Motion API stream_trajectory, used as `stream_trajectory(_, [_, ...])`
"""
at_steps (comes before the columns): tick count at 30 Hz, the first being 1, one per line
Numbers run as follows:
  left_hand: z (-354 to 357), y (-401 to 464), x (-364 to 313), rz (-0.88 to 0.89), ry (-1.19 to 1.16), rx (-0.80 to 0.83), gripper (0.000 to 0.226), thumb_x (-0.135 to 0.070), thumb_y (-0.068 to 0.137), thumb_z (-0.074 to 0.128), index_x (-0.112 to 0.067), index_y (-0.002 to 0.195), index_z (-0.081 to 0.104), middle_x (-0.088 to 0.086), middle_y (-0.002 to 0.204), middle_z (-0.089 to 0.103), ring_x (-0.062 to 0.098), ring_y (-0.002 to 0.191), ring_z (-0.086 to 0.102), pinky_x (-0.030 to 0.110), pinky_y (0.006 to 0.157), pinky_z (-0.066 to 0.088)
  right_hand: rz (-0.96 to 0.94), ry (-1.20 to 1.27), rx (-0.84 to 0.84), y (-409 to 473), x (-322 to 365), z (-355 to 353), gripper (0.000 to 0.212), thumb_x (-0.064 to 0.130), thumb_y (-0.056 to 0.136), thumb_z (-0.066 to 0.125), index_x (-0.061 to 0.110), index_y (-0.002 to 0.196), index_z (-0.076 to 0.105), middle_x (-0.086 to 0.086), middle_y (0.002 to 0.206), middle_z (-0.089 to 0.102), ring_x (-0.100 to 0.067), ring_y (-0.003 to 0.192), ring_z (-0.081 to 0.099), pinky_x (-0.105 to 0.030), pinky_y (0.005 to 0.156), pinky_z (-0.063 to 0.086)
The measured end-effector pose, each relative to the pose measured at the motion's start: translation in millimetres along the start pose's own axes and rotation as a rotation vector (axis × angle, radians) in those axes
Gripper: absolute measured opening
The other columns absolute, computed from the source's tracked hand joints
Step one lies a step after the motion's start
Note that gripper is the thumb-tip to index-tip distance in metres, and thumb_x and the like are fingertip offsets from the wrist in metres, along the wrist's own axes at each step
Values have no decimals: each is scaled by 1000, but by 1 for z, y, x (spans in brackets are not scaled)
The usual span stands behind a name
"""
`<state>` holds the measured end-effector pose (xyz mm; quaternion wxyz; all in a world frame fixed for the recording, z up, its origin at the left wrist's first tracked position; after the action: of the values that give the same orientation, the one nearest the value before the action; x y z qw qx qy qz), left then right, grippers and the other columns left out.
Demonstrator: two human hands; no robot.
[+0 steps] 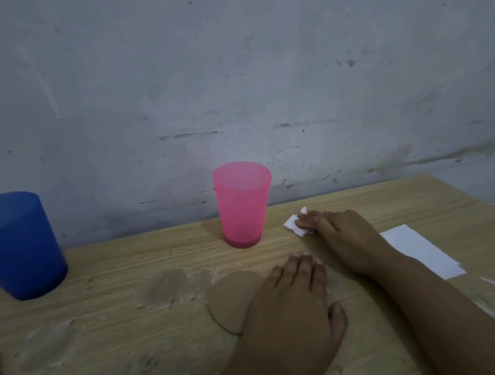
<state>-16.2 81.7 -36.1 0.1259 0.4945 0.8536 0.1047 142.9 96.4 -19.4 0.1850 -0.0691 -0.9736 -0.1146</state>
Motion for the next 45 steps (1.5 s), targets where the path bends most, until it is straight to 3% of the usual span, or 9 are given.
stream_trajectory(10, [-4, -2, 0, -35, -27, 72, 59, -49, 79, 32, -19, 111, 71, -3, 115, 69, 8, 110, 63, 27, 90, 51, 74, -34, -38, -4, -9, -6, 40, 35, 97, 30, 24, 116, 64, -6, 125, 63, -24, 113, 58, -33, 92, 41])
stream_trajectory(19, [-3, -3, 0, -44, -39, 94, 60, -50, 78, 31, -19, 111, 71, -3, 115, 69, 8, 109, 63, 26, 91, 50, 129, 243, -149, -11, -7, -5, 27, 23, 93, 47, 31, 98, 72, 4, 110, 71, 6, 87, 61, 0, 72, 37])
stream_trajectory(24, [-2, -3, 0, -21, 2, 62, 60, -50, 78, 31, -19, 110, 72, -2, 115, 70, 8, 108, 63, 27, 91, 51, 111, 208, -77, -13, -7, -3, 26, 29, 91, 50, 29, 111, 67, 4, 123, 63, -1, 113, 55, -10, 89, 35])
stream_trajectory(27, [-4, -4, 2, -43, 8, 57, 64, -48, 81, 27, -16, 121, 65, 2, 125, 64, 12, 119, 57, 31, 100, 45, 146, 437, -146, -19, -7, -8, 19, 27, 86, 58, 32, 83, 76, 6, 101, 73, 4, 99, 62, -14, 89, 43])
stream_trajectory(31, [0, 0, 3, 7, -18, 61, 80, -50, 81, 5, -11, 148, 25, 10, 156, 23, 19, 145, 15, 36, 116, 3, 144, 163, -142, -15, -5, -9, 24, 23, 92, 51, 25, 105, 71, 0, 118, 66, -7, 112, 58, -10, 86, 36])
stream_trajectory(35, [5, 1, 4, 14, -20, 50, 82, -51, 79, 2, -12, 149, 21, 9, 158, 19, 18, 146, 11, 34, 116, 0, 125, 423, -93, -22, -5, -12, 17, 35, 80, 59, 31, 85, 76, 5, 101, 73, 9, 98, 61, -14, 88, 46])
stream_trajectory(38, [5, 1, 5, 19, -17, 52, 84, -52, 78, 0, -13, 149, 20, 8, 158, 19, 16, 146, 10, 32, 115, -1, 139, 170, -228, -18, -8, -13, 21, 26, 89, 56, 26, 85, 76, 0, 89, 76, -13, 90, 68, -32, 83, 47])
stream_trajectory(41, [6, 1, 5, 11, -22, 49, 84, -52, 77, -1, -14, 150, 18, 7, 158, 17, 15, 146, 9, 29, 115, -2, 89, 121, -105, -11, 2, -2, 25, 32, 90, 49, 36, 106, 68, -4, 123, 64, -16, 120, 55, -25, 97, 38])
stream_trajectory(45, [5, 1, 5, 1, -30, 50, 86, -54, 76, -2, -16, 150, 17, 4, 158, 18, 13, 145, 11, 30, 116, 0, 75, 224, -141, -16, -1, -5, 34, 45, 83, 44, 31, 92, 74, 0, 97, 75, -4, 89, 65, -15, 82, 44])
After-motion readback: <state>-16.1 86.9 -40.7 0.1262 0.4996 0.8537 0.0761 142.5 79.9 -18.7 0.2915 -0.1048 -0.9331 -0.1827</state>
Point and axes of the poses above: each hand's wrist, its own y-axis towards the middle knuckle, its own z-axis out of the palm, x = y × z, the point moved 2 cm from there along y, towards the middle knuckle
